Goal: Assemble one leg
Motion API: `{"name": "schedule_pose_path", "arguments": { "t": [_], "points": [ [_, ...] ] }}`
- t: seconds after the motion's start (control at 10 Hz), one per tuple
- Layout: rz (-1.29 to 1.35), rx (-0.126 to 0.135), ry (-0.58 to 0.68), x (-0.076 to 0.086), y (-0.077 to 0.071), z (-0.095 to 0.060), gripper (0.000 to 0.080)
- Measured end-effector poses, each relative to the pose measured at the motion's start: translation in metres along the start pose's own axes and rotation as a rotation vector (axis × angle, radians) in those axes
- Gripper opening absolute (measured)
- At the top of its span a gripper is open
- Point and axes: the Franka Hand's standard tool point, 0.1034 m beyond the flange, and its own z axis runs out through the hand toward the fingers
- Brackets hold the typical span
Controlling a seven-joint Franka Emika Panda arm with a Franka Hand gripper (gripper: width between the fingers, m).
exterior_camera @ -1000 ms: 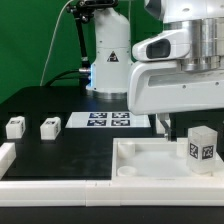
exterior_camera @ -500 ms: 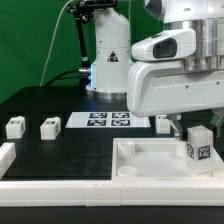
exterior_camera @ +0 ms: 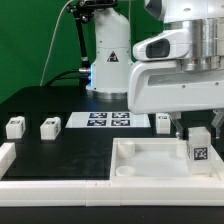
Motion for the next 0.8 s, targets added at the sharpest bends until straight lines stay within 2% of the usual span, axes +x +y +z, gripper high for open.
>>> {"name": "schedule_pose_path", "arguments": {
  "t": [0.2, 0.4, 0.5, 0.8],
  "points": [
    [0.322, -0.003, 0.007, -0.0018, -0.003, 0.0012, 0.0293],
    [0.684, 0.012, -0.005, -0.0026, -0.0019, 0.0015, 0.0293],
    [0.839, 0.009, -0.006, -0.0039, -0.0038, 0.0018, 0.0293],
    [1.104, 0.019, -0.018, -0.0037, -0.0029, 0.0023, 0.0293]
  ]
}}
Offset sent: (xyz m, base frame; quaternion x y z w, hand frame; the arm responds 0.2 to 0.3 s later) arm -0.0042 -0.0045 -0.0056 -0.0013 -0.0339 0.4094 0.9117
